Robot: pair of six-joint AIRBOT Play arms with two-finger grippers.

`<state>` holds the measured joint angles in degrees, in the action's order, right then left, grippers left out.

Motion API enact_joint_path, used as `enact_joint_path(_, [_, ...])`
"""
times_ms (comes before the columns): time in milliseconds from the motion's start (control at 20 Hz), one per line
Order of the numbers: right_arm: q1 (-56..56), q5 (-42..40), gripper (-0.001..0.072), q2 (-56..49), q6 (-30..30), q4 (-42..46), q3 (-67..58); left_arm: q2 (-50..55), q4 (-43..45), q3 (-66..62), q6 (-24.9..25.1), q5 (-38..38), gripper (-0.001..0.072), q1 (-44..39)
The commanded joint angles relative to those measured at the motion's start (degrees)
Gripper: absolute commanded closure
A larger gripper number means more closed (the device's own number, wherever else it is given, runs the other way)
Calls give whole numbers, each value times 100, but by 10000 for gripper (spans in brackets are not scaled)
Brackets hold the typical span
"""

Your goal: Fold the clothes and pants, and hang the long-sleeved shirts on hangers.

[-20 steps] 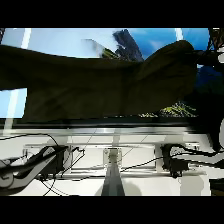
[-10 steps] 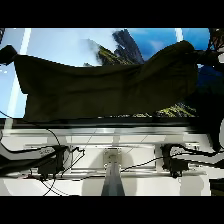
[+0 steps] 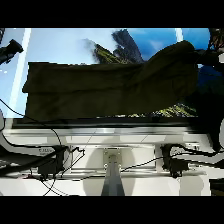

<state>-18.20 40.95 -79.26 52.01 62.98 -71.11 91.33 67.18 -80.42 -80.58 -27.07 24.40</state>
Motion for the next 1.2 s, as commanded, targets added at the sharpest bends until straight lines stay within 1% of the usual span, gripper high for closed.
enact_joint_path(0, [4,42,685,-2,2,-7,-2,-170,50,0,-2,-1342,21,442])
enact_joint_path(50, [4,44,685,-2,2,-9,0,-236,50,0,-2,-1749,59,656])
enact_joint_path(100, [4,48,685,-2,2,-9,-2,-291,50,0,0,-2179,188,909])
enact_joint_path(150, [4,48,685,-2,2,-9,-2,-310,48,0,0,-2601,244,1145])
enact_joint_path(200, [4,50,685,-2,2,-9,-2,-310,48,0,48,-3049,245,1397])
enact_joint_path(250, [4,66,685,-2,2,-9,-2,-278,48,2,238,-3534,245,1633])
enact_joint_path(300, [4,87,685,-2,2,-11,-2,-234,42,2,385,-3897,245,1827])
enact_joint_path(350, [4,116,685,-2,2,-13,0,-177,-13,7,415,-4140,245,2015])
enact_joint_path(500, [4,166,685,-2,2,-11,-2,50,-127,17,509,-4404,244,2297])
enact_joint_path(550, [4,166,685,-2,2,-11,0,164,-131,20,522,-4535,231,2321])
enact_joint_path(600, [4,168,685,-2,2,-13,0,282,-155,20,629,-4684,226,2317])
enact_joint_path(700, [4,168,685,-2,2,-9,0,564,-505,20,1067,-4933,227,2302])
enact_joint_path(800, [4,168,685,-2,2,-9,0,826,-1062,20,1255,-4819,229,2302])
enact_joint_path(900, [4,170,685,-2,2,-9,-2,1027,-1443,20,1294,-4631,230,2282])
enact_joint_path(1150, [4,184,685,-2,2,-11,0,1377,-1497,20,1290,-4367,235,2168])
